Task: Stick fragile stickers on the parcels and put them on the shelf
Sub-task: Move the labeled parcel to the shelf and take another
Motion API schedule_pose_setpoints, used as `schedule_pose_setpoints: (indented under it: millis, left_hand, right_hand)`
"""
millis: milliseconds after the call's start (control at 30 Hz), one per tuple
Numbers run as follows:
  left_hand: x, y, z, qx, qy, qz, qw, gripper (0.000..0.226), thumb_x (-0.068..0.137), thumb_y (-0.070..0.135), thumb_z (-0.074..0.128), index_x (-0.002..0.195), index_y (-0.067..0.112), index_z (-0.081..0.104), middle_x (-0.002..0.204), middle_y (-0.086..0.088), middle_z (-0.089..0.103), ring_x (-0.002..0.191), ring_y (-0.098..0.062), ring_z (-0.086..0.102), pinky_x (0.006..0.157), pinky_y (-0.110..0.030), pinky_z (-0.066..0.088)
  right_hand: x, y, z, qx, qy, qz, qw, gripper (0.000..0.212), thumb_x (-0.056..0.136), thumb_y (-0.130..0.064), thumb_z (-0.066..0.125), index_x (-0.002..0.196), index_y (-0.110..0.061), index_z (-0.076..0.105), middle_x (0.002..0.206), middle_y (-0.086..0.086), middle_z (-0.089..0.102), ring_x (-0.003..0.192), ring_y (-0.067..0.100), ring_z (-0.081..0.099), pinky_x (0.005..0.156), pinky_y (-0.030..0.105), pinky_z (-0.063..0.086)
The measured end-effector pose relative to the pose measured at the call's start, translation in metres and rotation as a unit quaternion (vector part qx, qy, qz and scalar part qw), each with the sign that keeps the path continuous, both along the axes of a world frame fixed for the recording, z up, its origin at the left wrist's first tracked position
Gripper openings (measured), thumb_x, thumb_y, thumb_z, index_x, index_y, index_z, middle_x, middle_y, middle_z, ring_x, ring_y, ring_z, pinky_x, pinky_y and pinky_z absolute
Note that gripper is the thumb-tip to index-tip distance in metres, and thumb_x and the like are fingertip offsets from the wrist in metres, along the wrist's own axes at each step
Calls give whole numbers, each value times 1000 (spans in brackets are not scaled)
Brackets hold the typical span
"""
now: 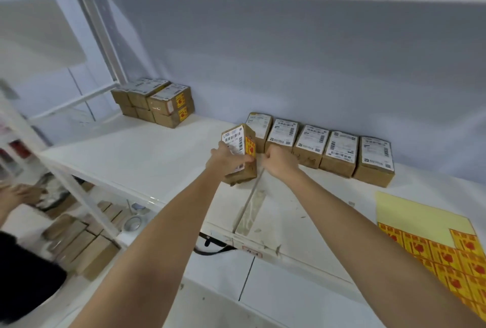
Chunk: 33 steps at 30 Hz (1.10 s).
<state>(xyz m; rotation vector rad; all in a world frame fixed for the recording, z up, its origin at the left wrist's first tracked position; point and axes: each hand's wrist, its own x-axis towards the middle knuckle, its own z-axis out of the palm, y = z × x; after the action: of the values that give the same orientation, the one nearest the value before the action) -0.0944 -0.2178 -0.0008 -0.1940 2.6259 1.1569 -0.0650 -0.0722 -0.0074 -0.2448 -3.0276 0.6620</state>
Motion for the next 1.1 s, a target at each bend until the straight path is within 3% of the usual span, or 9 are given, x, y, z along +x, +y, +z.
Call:
schedule_pose_setpoints:
  millis: [233, 633, 1100]
  left_hand:
    - [-42, -30, 1, -86, 23, 20, 996, 92, 68, 54, 73, 137, 13, 26, 124, -12, 40, 115, -29, 48, 94, -38, 42]
    - [-136, -86, -6, -166, 45, -21, 985, 90, 70, 54, 71, 139, 16, 28, 129, -11, 42, 118, -27, 47, 88, -36, 42]
    - [-184, -127, -21, -244, 56, -75, 965, 93, 73, 57, 67, 141, 12, 22, 134, -13, 39, 125, -28, 41, 95, -38, 41]
  right_hand:
    - [-56, -21, 11, 79, 12, -27, 996, 39, 95, -27, 43, 125, -4, 46, 128, 19, 47, 116, 33, 47, 85, 38, 43]
    - [-134, -50, -10, 128, -66, -99, 985, 46, 97, -33, 35, 135, -6, 38, 138, 21, 37, 125, 35, 38, 99, 40, 35]
    - [-163, -70, -13, 149, -105, -221, 958, 74, 88, -57, 48, 135, -3, 31, 135, 21, 39, 122, 35, 42, 94, 38, 39]
